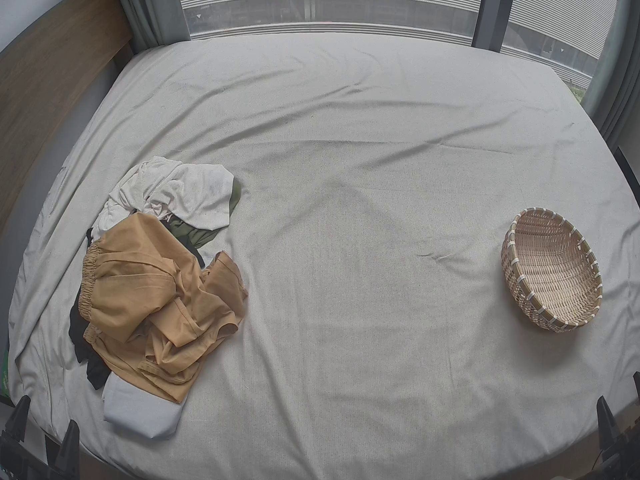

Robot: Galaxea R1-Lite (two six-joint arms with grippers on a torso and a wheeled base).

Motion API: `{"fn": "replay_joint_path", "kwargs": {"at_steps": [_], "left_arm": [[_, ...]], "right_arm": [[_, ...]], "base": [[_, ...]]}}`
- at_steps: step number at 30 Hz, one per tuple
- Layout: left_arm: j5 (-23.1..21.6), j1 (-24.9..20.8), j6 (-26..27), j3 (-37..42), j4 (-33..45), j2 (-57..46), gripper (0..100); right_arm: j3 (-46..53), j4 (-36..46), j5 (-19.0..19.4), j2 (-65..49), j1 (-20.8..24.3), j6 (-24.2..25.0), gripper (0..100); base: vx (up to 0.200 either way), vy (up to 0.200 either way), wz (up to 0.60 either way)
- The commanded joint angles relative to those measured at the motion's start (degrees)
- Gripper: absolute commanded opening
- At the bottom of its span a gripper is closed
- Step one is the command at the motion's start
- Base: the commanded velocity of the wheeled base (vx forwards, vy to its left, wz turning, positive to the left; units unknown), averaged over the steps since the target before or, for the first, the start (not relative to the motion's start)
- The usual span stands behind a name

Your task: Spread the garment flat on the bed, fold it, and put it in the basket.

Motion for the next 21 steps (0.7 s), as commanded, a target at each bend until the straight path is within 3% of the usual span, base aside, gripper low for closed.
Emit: {"fn": "replay_joint_path", "kwargs": {"at_steps": [1,21], "left_arm": [[0.1,0.0,0.0,1.0,0.0,-1.0,100],[0.1,0.0,-0.2,1.0,0.1,-1.0,100]], "right_arm": [[1.0,0.0,0.0,-0.9,0.0,0.0,100],[1.0,0.0,0.0,-0.9,0.0,0.0,100]], "base": [[0.0,0.0,0.0],[0.0,0.0,0.0]]}}
